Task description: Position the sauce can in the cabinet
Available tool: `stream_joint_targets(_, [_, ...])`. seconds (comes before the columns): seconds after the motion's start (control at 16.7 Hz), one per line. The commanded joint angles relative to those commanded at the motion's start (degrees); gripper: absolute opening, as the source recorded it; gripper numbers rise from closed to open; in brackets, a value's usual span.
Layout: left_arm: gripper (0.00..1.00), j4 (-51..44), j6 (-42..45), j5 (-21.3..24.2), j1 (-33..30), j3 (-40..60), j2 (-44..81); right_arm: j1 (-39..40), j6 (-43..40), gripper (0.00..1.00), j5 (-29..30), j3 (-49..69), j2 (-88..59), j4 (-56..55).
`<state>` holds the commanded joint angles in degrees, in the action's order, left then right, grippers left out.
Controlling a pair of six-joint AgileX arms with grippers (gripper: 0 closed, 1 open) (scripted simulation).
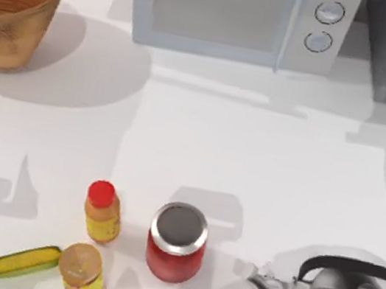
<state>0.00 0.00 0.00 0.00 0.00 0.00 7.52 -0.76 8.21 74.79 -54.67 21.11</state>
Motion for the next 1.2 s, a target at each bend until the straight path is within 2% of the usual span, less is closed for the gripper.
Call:
stream_joint_targets(0.24, [1.0, 0.0, 0.0, 0.0, 0.0, 0.0, 0.0, 1.8, 0.86, 0.0, 1.99, 19.02, -13.06, 5.03])
stream_joint_targets(0.42, [1.0, 0.0, 0.0, 0.0, 0.0, 0.0, 0.0, 2.93, 1.48, 0.0, 2.83, 27.92, -19.64, 7.42])
stream_joint_targets(0.6, [1.0, 0.0, 0.0, 0.0, 0.0, 0.0, 0.0, 3.48, 1.82, 0.0, 3.19, 31.72, -22.64, 8.46])
stream_joint_targets(1.02, [1.0, 0.0, 0.0, 0.0, 0.0, 0.0, 0.0, 2.8, 1.99, 0.0, 3.19, 32.45, -23.48, 8.37])
stream_joint_targets(1.2, [1.0, 0.0, 0.0, 0.0, 0.0, 0.0, 0.0, 1.73, 2.0, 0.0, 2.47, 37.79, -29.28, 7.57])
